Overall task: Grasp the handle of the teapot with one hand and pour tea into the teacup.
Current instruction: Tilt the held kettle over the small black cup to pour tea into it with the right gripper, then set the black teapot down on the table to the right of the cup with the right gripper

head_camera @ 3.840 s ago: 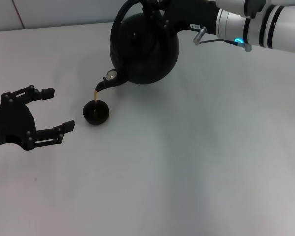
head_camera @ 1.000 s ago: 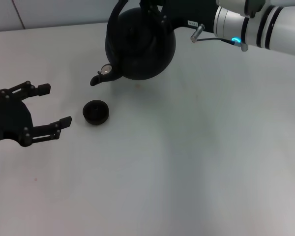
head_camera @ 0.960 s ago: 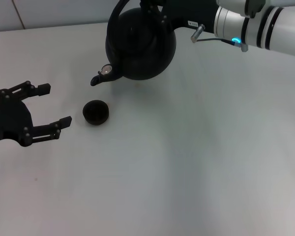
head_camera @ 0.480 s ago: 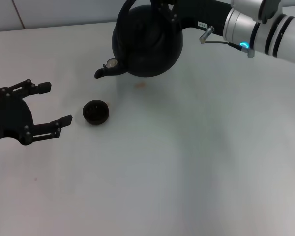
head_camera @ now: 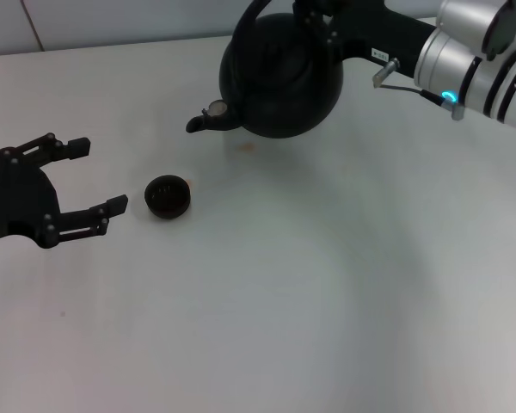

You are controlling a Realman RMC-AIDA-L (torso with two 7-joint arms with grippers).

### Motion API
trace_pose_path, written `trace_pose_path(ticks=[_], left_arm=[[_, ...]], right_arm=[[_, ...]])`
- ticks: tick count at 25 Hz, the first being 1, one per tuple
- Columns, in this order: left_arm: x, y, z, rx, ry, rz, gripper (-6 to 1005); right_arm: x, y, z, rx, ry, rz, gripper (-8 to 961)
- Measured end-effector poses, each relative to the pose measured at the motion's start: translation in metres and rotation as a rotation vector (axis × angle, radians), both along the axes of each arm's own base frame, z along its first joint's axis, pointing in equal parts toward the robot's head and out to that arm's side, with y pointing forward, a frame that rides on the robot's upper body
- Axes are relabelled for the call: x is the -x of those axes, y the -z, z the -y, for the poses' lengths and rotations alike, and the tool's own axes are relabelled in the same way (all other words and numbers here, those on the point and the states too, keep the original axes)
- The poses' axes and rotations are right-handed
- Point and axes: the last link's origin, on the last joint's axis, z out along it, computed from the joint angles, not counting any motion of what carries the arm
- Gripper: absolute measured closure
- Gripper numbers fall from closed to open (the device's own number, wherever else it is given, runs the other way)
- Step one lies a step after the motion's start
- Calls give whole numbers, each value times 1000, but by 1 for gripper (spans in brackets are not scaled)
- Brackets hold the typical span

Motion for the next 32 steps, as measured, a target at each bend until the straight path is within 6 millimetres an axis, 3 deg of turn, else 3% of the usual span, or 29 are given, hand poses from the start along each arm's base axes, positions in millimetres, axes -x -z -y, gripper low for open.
trace_pose_path(ticks=[32], left_arm=[[-2,1,-2,-15,-7,15,129]], right_arm=[[-44,8,25,-36,121,-80,828]])
